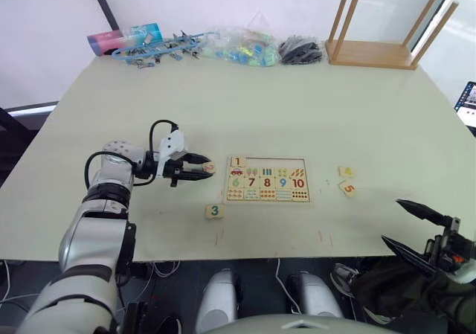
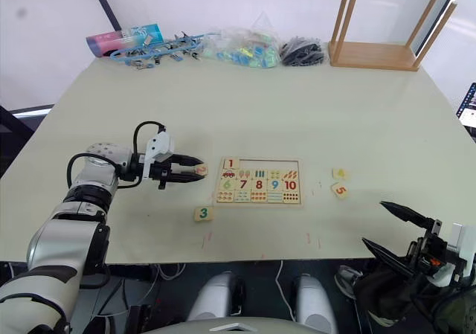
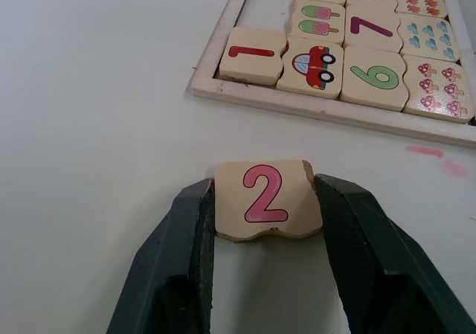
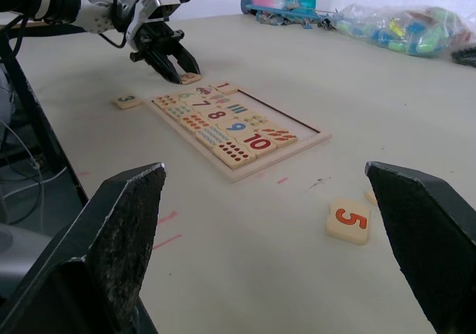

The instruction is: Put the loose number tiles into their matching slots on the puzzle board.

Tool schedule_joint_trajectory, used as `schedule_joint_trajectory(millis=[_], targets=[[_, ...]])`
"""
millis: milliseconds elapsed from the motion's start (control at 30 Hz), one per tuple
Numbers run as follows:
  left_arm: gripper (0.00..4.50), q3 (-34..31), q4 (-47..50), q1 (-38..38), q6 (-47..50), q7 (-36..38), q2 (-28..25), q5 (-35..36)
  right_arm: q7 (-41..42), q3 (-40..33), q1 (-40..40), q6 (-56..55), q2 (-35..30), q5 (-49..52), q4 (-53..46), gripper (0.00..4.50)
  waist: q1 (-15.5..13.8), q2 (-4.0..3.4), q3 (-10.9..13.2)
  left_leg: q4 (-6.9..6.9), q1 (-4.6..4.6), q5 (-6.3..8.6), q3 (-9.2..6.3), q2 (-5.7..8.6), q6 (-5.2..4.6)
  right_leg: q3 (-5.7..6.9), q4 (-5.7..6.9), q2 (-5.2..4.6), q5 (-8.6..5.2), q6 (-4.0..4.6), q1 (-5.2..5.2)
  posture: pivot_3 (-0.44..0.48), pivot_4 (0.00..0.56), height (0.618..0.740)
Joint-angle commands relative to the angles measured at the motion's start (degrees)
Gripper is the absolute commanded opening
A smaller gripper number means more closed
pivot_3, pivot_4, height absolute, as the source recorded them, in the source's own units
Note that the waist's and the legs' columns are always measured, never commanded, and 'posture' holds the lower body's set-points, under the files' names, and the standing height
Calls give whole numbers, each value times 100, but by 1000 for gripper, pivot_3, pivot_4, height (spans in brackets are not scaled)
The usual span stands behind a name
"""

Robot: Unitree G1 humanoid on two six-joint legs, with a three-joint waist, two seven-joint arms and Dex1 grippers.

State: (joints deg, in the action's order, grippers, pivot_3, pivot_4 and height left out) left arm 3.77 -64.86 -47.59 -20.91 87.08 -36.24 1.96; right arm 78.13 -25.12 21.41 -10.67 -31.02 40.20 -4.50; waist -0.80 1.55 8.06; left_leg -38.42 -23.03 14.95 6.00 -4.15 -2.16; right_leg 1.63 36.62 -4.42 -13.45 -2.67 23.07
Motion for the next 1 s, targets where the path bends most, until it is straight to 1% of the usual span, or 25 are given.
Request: schedule_joint_trajectory(millis=[33,133,267,333,433,467,567,633,700,767,833,1000], targets=[[1560,-2,15,185,-18,84,5,-20,-19,-71,2,-78,1,53,-154,4500,3,-1,-1,0,0,0,0,0,0,0,0,0,0,0,0,0,150,738],[1560,-248,404,467,162,93,-53,279,7,-21,-29,-52,2,61,-159,4500,8,-1,-1,0,0,0,0,0,0,0,0,0,0,0,0,0,150,738],[1560,-641,1400,1026,880,-364,-150,729,93,78,-130,-39,-19,50,-73,4500,39,-1,-1,1,0,0,1,-5,0,-3,1,0,0,0,1,0,150,738],[1560,-913,2394,1597,1576,-801,-241,1020,184,123,-204,-67,-49,31,33,4500,67,-2,0,1,1,0,1,-6,0,-4,3,-1,0,0,1,0,150,738],[1560,-1398,4296,2700,2856,-1639,-333,1476,346,138,-326,-102,-120,16,243,4500,136,-3,1,3,3,0,0,-14,0,-5,5,-5,0,0,1,0,150,738],[1560,-1601,4994,3134,3279,-2084,-307,1560,404,142,-389,-111,-142,7,333,4500,134,-3,2,5,3,0,0,-19,0,-6,4,-9,0,0,1,0,150,738],[1560,-1962,6413,3953,4204,-3004,-178,1781,517,154,-508,-130,-173,-9,497,4500,113,-6,5,4,6,0,-4,-16,0,-3,4,-19,0,-1,2,0,150,738],[1560,-2118,7084,4260,4668,-3595,-52,1845,552,150,-554,-120,-191,-6,544,4500,50,-11,9,3,8,0,-5,-12,1,-1,4,-27,0,-1,-1,0,150,738],[1560,-2312,7623,4416,5168,-4266,199,1957,568,140,-589,-89,-215,1,555,4500,-8,-11,9,2,10,0,-6,-9,1,0,6,-28,1,-1,-1,0,150,738],[1560,-2484,8507,4706,5863,-5370,800,1961,584,119,-613,-16,-266,29,514,4500,-13,-14,8,2,11,0,-8,-8,2,0,7,-28,1,-1,-2,0,150,738],[1560,-2532,9175,4909,6401,-6159,1307,1934,588,115,-621,25,-301,43,486,4500,-12,-8,5,2,12,0,-7,-3,1,-2,5,-31,1,-2,-8,0,150,738],[1560,-2400,10243,5113,7299,-7683,2430,1732,607,120,-629,86,-348,54,432,4500,-9,-5,5,3,14,-1,-10,4,0,0,-1,-14,0,-1,-20,0,150,738]])
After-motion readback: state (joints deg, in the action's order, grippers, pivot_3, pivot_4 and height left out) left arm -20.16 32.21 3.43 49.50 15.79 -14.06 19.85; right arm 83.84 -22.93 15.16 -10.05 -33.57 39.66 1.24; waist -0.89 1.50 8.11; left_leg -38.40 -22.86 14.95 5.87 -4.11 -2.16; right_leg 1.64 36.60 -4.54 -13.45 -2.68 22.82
